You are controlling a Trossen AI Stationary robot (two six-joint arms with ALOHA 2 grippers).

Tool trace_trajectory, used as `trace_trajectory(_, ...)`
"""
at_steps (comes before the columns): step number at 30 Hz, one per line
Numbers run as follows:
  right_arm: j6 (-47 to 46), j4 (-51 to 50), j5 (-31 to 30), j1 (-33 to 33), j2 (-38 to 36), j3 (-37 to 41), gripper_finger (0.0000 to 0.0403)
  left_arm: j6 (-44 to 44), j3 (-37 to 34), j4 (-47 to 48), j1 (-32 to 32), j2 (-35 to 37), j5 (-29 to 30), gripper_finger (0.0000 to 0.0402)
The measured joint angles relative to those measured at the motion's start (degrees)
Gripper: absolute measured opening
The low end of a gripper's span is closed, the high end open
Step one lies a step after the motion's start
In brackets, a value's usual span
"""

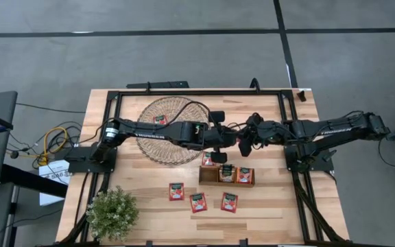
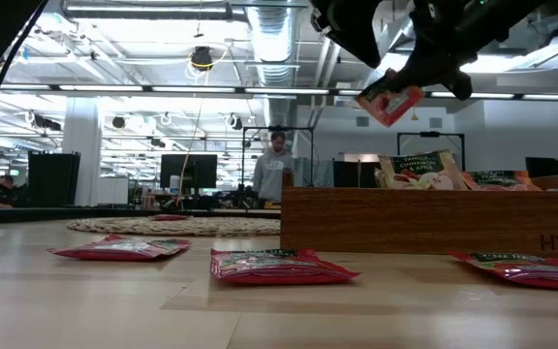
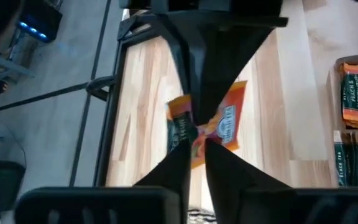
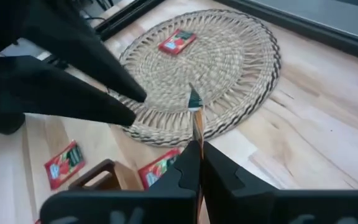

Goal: Pick & Place Tea
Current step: Put the orange tea bag into the right section of the wooden organizer

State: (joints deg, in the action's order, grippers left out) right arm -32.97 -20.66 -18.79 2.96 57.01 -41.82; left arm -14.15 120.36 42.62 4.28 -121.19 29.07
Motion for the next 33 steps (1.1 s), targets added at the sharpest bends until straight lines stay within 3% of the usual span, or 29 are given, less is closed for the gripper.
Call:
trace_trajectory(6,-1.7,-1.3,0.2,1.3,-0.9,0.0,0.0000,0.8,0.0,9.4,-1.1,0.0,6.9,0.0089)
trace_trajectory(10,-6.7,-6.7,-1.8,7.5,-2.9,0.0,0.0000,9.8,0.0,22.2,-3.1,0.0,7.1,0.0104)
trace_trajectory(15,-16.5,-9.1,-15.2,22.1,-3.5,0.8,0.0000,20.9,0.0,32.1,-6.5,0.0,3.0,0.0105)
trace_trajectory(22,-34.2,-3.9,-38.9,41.8,-0.4,7.3,0.0000,23.9,0.0,32.3,-8.7,0.0,3.1,0.0105)
trace_trajectory(26,-40.3,1.4,-44.1,47.5,4.7,10.2,0.0000,24.0,0.0,32.3,-8.8,0.0,3.0,0.0105)
trace_trajectory(33,-54.0,3.1,-49.4,50.5,15.9,11.3,0.0000,24.1,0.0,32.3,-8.8,0.0,2.9,0.0105)
